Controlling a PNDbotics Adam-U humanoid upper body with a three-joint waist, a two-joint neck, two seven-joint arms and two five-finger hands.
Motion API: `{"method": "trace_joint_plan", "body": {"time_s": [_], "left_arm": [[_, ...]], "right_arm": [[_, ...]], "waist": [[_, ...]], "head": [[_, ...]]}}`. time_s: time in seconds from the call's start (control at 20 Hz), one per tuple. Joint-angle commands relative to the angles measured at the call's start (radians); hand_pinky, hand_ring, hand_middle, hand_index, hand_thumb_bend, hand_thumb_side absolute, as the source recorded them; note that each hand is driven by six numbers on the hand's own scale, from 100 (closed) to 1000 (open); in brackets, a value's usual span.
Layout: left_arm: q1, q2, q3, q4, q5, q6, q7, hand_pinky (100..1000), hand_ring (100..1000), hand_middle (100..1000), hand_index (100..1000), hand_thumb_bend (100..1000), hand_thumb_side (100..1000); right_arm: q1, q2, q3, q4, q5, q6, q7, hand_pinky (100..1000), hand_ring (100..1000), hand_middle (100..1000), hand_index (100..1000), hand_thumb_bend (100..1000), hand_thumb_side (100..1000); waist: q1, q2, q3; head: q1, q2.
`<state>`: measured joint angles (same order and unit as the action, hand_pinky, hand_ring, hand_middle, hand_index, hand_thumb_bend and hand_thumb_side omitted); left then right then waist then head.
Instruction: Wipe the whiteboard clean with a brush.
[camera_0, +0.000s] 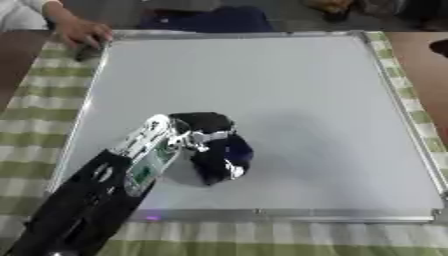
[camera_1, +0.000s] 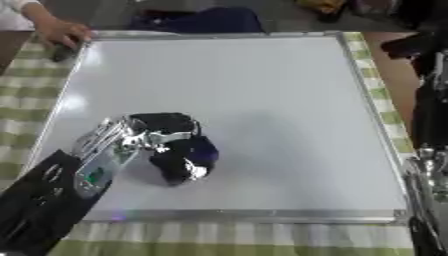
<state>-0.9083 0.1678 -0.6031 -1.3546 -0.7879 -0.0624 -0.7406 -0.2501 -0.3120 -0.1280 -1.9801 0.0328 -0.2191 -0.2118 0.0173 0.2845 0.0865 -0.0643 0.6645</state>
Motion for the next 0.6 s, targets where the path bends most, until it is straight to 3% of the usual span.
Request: {"method": "trace_joint_plan", "body": {"time_s": [0.05, 0.25, 0.6], "left_arm": [[-0.024, 0.028, -0.016, -0.063, 0.045, -0.046, -0.005, 323, 416, 171, 108, 100, 647], [-0.026, 0.038, -0.006, -0.057, 0.06, -0.106, -0.008, 323, 417, 185, 100, 142, 650], [-0.029, 0.052, 0.018, -0.013, -0.004, -0.213, 0.013, 347, 462, 305, 100, 239, 663]], "right_arm": [[-0.011, -0.011, -0.002, -0.02, -0.006, 0.001, 0.0, 713, 622, 479, 489, 100, 923], [-0.011, -0.011, -0.001, -0.02, -0.007, 0.001, 0.0, 713, 622, 478, 488, 100, 922], [-0.011, -0.013, 0.0, -0.02, -0.008, 0.0, 0.0, 713, 622, 478, 486, 100, 922]], "waist": [[-0.001, -0.016, 0.001], [-0.001, -0.016, 0.002], [-0.001, -0.016, 0.005]], "head": [[0.0, -0.012], [-0.001, -0.012], [-0.003, -0.013]]}}
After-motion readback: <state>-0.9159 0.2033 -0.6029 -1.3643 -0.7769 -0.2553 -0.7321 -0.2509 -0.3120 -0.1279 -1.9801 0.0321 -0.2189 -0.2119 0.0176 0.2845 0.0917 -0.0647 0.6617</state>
